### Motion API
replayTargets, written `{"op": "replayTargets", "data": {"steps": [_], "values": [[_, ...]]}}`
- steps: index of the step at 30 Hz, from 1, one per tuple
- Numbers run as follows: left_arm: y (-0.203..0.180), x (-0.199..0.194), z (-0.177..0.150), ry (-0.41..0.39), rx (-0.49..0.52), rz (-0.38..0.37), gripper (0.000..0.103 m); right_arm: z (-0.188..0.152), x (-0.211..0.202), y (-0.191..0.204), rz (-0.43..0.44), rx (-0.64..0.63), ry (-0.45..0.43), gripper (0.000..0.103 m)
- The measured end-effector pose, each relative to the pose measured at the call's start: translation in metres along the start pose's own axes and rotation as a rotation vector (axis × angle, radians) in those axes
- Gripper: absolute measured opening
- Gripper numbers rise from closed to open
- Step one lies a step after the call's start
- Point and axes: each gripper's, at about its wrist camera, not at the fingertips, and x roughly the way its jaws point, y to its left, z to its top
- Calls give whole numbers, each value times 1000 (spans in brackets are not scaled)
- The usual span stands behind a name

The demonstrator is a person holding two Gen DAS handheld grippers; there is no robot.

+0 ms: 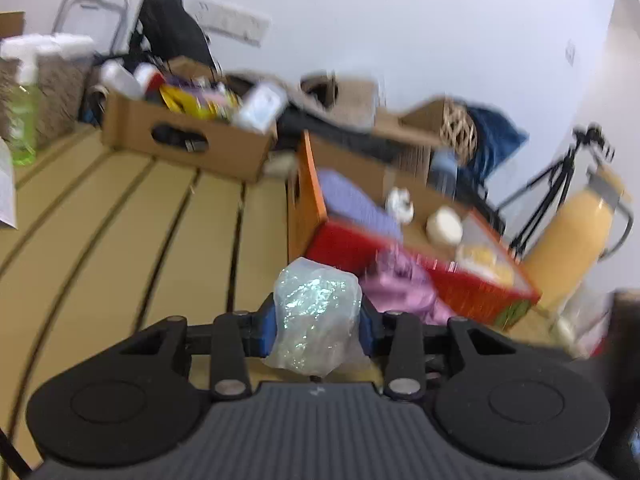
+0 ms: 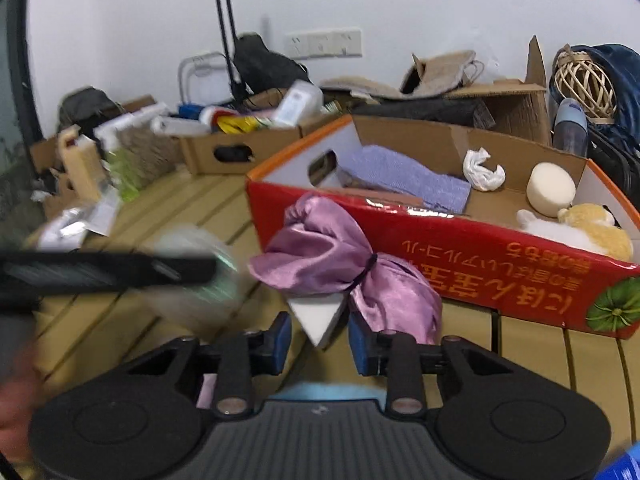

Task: Organize soft objects
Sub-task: 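Grasp the clear plastic bag with the left tool while the right tool grasps the white cube, then carry the bag and cube into the cardboard box and open both tools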

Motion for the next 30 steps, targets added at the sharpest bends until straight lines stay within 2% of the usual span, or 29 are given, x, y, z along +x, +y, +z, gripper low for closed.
{"op": "replayTargets", "data": {"steps": [2, 6, 12, 19, 24, 30], "values": [[-1, -12, 3, -37, 0, 3, 39, 0, 10, 2, 7, -2, 11, 20], [-9, -29, 3, -79, 21, 11, 39, -3, -6, 8, 26, -23, -17, 17], [-29, -66, -13, -112, 37, 12, 39, -8, -84, 3, 74, -13, -85, 12], [-64, -113, -43, -114, 81, -33, 40, -54, -180, -21, 31, 49, -159, 12], [-91, -122, -51, -121, 123, -49, 40, -80, -212, -39, 10, 109, -184, 12], [-111, -114, -38, -140, 188, -48, 40, -80, -229, -57, 5, 117, -230, 12]]}}
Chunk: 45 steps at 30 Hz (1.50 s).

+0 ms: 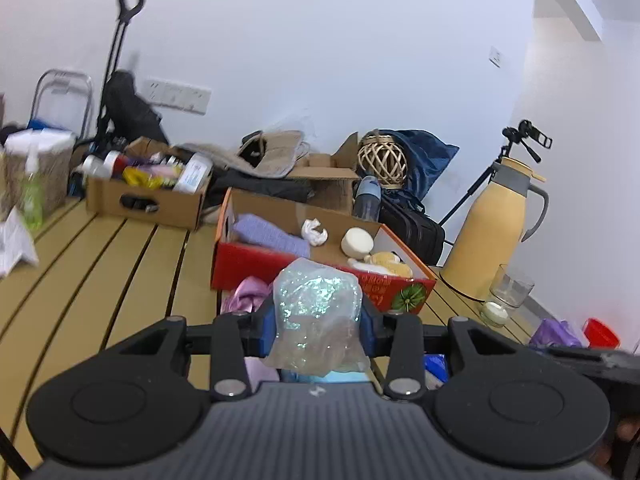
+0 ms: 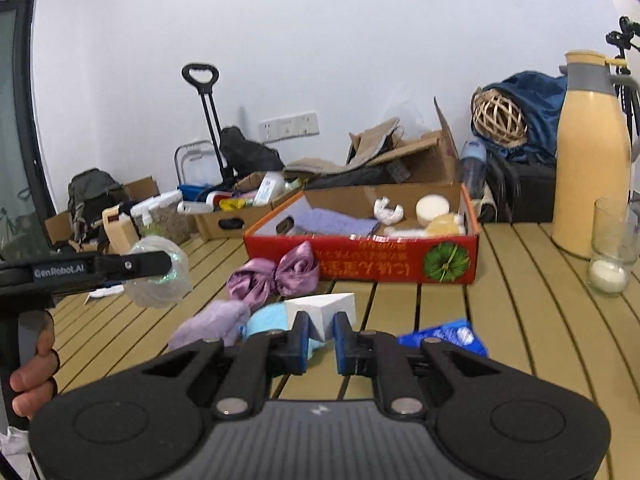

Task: Organize soft objects
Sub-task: 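Carry the bag and cube into the cardboard box and open both tools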

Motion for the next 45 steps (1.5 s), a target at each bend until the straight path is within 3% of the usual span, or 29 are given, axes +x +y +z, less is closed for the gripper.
{"op": "replayTargets", "data": {"steps": [5, 9, 13, 16, 18, 23, 26, 29, 31, 32, 37, 45], "values": [[-1, 60, 52, -2, 115, 22, 40, 40, 30, -17, 51, 5, -28, 13], [17, 148, 96, 110, 131, 23, 41, 85, 96, -32, 86, 24, 3, 13], [38, 238, 114, 223, 159, 98, 41, 117, 191, -32, 89, -2, 105, 13], [57, 288, 117, 303, 119, 141, 41, 135, 268, -34, 99, 18, 226, 13], [66, 305, 116, 300, 108, 218, 42, 141, 311, -34, 83, 36, 291, 13], [72, 315, 108, 322, 136, 172, 45, 134, 380, -31, 77, 38, 458, 15], [74, 316, 100, 339, 155, 178, 52, 128, 382, -24, 47, -8, 454, 23], [72, 314, 98, 343, 162, 159, 60, 128, 373, -24, 73, -18, 459, 28], [69, 308, 101, 340, 151, 153, 81, 135, 355, -27, 70, -38, 437, 43], [66, 303, 103, 324, 154, 161, 83, 138, 343, -29, 69, -46, 426, 46], [55, 265, 132, 268, 168, 179, 83, 168, 288, -40, 36, -64, 357, 48], [19, 171, 174, 170, 229, 185, 84, 209, 175, -43, -50, -81, 213, 55]]}}
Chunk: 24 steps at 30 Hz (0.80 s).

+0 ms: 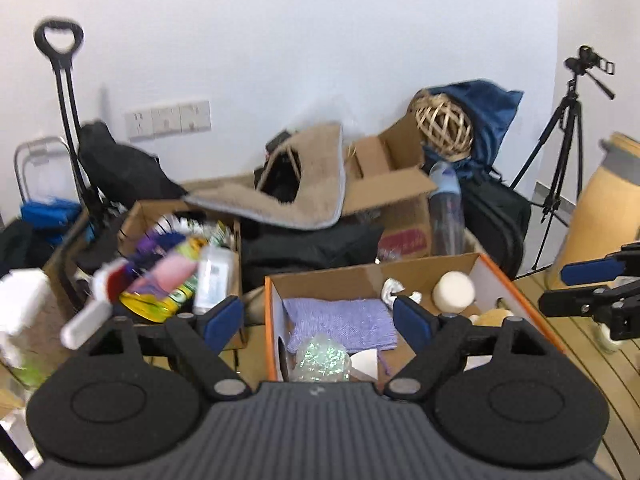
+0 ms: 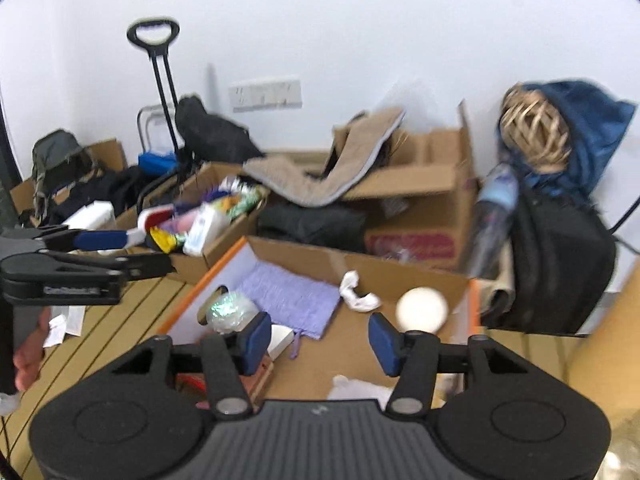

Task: Organize soft objects
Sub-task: 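Carry the bag and cube into the cardboard box and open both tools, then move both tools back over the pile of soft items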

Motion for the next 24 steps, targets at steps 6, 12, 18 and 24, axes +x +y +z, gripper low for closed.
{"op": "replayTargets", "data": {"steps": [6, 12, 18, 24], "values": [[-18, -93, -26, -129, 16, 22, 91, -27, -84, 13, -28, -21, -112, 62], [-44, -189, -95, -252, 88, 6, 97, -105, -168, 55, -91, -170, -253, 72], [-71, -268, -189, -340, 92, -3, 102, -190, -240, 85, -74, -196, -369, 85], [-88, -330, -271, -431, 107, 72, 103, -282, -281, 106, -19, -158, -309, 87]]}}
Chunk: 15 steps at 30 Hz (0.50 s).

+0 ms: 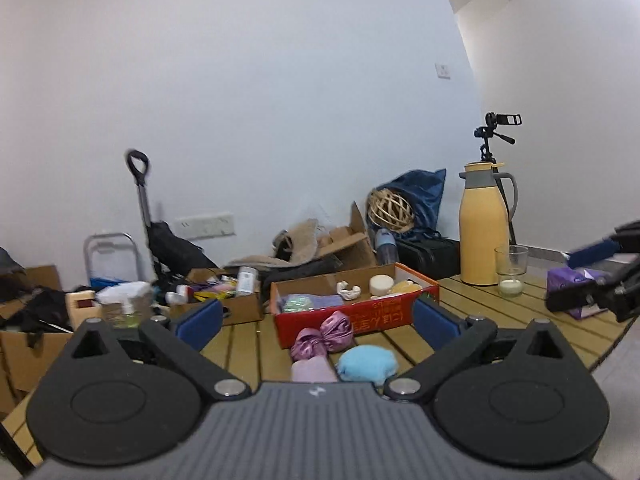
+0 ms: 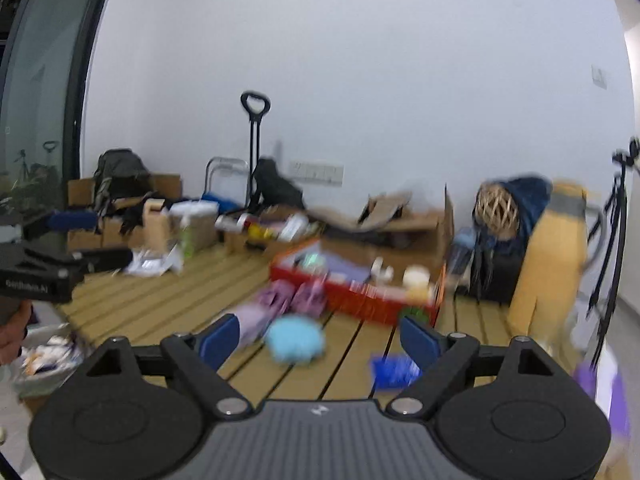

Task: Organize soft objects
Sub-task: 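Move both tools back over the pile of soft items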

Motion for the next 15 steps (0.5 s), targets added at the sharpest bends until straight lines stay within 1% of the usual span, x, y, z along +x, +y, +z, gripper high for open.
{"op": "replayTargets", "data": {"steps": [1, 3, 6, 9, 11, 15], "values": [[1, -8, -5, 3, -7, 17, 103, -9, -7, 4, 0, 5, 16, 87], [4, -18, -12, 31, -25, 25, 103, -26, -21, 12, 1, 14, 34, 88], [14, -17, -15, 61, -67, 39, 103, -39, -31, 16, 9, 46, 50, 88], [16, -10, -14, 64, -71, 55, 103, -41, -27, 18, -2, 35, 59, 88], [18, -4, -17, 76, -83, 50, 103, -42, -25, 16, -14, 38, 53, 88], [17, 15, -29, 127, -110, 31, 103, -42, -5, 5, -7, 101, 40, 88]]}}
